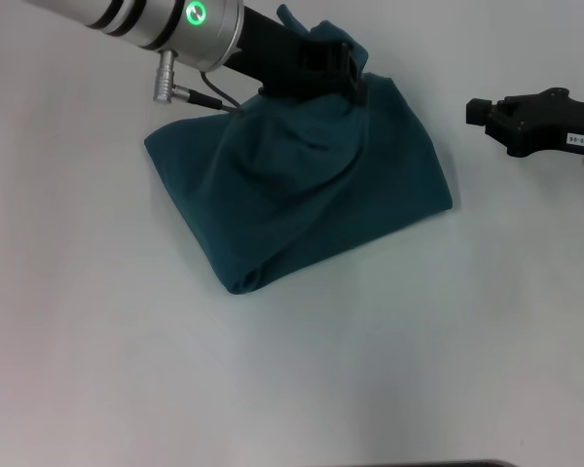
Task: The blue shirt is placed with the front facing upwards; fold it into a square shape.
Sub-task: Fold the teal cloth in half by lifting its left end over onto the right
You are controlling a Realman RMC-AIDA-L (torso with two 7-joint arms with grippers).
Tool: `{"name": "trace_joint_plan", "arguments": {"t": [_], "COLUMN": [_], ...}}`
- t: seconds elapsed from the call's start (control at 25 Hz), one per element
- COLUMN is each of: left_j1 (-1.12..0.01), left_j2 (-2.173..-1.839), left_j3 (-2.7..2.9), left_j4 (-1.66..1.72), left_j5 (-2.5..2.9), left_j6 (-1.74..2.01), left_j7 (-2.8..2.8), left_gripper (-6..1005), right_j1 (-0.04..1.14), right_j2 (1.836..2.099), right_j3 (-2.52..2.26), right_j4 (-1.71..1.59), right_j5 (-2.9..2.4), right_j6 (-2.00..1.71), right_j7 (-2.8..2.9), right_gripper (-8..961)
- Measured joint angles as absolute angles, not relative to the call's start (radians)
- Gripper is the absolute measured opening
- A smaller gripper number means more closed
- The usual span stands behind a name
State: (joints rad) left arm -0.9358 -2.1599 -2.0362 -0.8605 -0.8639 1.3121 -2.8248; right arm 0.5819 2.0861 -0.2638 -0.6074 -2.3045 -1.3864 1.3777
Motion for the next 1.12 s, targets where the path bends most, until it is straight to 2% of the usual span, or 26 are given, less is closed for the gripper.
{"name": "trace_joint_plan", "arguments": {"t": [0.68, 0.92, 1.12], "left_j1": [-0.973, -0.925, -0.849], "left_j2": [-2.163, -2.148, -2.09], "left_j3": [-2.076, -2.123, -2.185], "left_j4": [-0.826, -0.836, -0.846], "left_j5": [-0.94, -1.054, -1.07], "left_j6": [1.286, 1.334, 1.5], "left_j7": [-2.814, -2.714, -2.643], "left_gripper": [201, 417, 539], "right_j1": [0.578, 0.572, 0.553], "right_j2": [2.086, 2.086, 2.075], "right_j3": [-0.268, -0.267, -0.263], "right_j4": [-0.607, -0.607, -0.618], "right_j5": [-2.29, -2.29, -2.29], "right_j6": [-1.382, -1.37, -1.362], "right_j7": [1.377, 1.377, 1.383], "right_gripper": [73, 75, 77]}}
